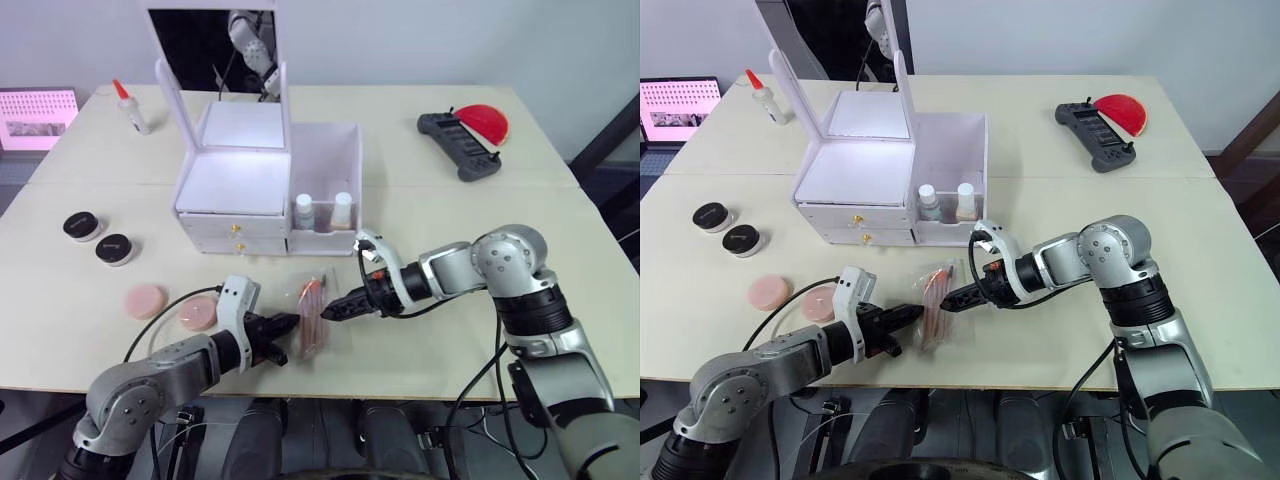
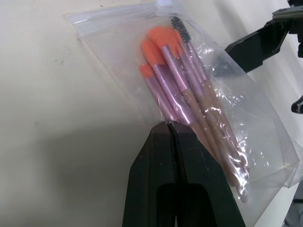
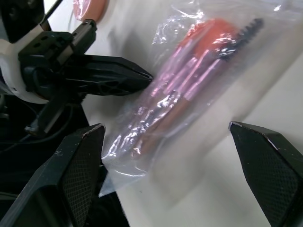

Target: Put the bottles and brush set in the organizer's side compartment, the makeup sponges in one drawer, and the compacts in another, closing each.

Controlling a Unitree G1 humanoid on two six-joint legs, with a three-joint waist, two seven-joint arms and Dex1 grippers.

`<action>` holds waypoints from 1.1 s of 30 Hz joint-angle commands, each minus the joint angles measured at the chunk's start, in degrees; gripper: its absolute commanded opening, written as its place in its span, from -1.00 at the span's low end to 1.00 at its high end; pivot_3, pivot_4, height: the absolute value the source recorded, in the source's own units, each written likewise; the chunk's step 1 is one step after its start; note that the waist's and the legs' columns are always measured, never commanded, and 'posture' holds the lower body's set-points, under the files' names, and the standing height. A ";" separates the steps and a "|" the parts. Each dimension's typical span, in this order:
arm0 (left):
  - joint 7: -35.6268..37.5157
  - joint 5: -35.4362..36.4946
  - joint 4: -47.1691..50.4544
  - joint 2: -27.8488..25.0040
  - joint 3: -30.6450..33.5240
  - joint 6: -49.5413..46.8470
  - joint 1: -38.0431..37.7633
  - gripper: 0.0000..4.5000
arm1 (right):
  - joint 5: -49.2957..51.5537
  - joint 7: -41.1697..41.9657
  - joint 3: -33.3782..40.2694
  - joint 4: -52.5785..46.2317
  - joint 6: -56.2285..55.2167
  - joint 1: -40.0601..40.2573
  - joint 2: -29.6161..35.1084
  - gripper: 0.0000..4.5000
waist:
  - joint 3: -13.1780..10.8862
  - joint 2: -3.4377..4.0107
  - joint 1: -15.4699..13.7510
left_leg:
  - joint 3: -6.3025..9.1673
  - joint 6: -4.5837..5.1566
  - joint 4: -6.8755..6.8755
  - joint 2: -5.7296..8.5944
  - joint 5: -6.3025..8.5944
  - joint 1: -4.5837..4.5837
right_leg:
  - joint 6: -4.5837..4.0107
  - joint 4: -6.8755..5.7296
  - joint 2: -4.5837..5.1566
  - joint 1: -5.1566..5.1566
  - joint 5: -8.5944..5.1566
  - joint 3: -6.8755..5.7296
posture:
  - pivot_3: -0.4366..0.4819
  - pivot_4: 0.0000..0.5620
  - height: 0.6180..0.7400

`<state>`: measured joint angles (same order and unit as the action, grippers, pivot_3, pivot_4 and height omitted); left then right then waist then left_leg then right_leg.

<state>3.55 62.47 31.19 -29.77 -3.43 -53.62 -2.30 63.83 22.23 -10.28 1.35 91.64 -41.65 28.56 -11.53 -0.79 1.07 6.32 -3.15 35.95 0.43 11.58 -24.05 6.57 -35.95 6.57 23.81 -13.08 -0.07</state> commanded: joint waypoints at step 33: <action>8.34 2.07 8.52 -2.13 8.29 -1.65 -5.03 -1.00 | 20.78 -20.37 6.28 12.52 0.86 1.07 -8.71 -0.91 | 0.84 0.12 1.37 | 0.06 0.04 -1.15 -0.11 0.07 0.30 | -0.04 0.96 -0.11 -0.05 -0.06 -0.05 | -0.05 -0.47 1.00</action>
<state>9.45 62.09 36.47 -31.37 2.38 -56.75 -7.24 82.02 0.52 -5.72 16.54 92.18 -39.78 19.07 -10.69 -0.67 2.44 6.38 -3.10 34.84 0.32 11.64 -24.08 6.52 -35.03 6.46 24.06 -13.12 -0.12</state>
